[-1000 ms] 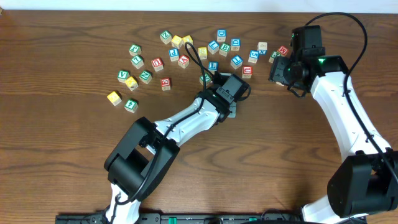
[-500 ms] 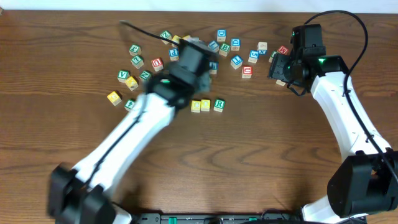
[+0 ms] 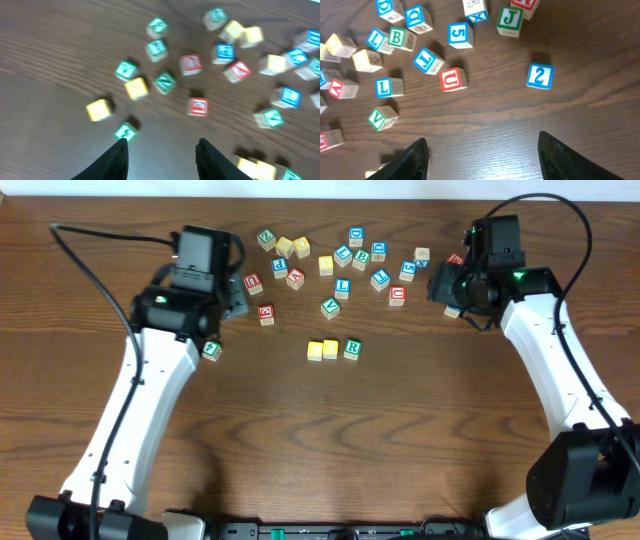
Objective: Spell out CORL
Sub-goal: 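Raise the left arm back to the upper-left and move the right gripper up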
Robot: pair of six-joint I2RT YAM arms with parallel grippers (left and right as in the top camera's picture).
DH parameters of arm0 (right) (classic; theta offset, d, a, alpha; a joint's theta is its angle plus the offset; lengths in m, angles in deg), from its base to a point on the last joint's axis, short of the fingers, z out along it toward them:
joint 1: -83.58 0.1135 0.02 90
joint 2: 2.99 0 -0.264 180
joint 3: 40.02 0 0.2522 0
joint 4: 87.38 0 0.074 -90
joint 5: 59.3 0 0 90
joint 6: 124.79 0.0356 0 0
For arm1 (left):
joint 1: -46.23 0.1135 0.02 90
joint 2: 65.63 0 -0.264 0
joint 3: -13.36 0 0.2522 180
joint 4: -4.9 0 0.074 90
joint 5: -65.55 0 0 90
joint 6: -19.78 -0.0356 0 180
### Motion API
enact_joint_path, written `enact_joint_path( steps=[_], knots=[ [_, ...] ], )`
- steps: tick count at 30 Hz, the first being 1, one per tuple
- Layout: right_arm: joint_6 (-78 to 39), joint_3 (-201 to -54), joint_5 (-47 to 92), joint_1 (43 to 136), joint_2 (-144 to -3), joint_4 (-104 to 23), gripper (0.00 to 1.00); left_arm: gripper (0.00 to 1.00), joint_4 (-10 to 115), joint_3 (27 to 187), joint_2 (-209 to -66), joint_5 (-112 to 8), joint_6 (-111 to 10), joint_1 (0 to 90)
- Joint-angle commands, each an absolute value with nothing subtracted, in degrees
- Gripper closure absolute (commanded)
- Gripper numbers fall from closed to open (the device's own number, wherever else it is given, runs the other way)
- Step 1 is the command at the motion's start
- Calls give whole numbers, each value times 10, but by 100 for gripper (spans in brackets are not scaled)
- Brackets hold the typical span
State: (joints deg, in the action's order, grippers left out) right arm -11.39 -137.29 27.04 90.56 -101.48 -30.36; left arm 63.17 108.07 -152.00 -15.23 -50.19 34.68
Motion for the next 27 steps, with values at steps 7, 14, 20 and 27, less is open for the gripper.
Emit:
enact_joint_path(
  steps=[7, 14, 20, 27],
  knots=[
    [-117, -1456, 260, 914, -1010, -284, 36, 47, 634, 1086, -1518, -148, -518, 416],
    [-117, -1531, 247, 965, -1080, -283, 36, 30, 634, 1085, -1518, -148, -518, 422],
    [-117, -1636, 243, 1019, -1184, -286, 36, 25, 634, 1085, -1518, -148, -518, 422],
    [-95, -1702, 248, 1062, -1269, -322, 37, 12, 636, 1083, -1518, -148, -518, 422]
  ],
)
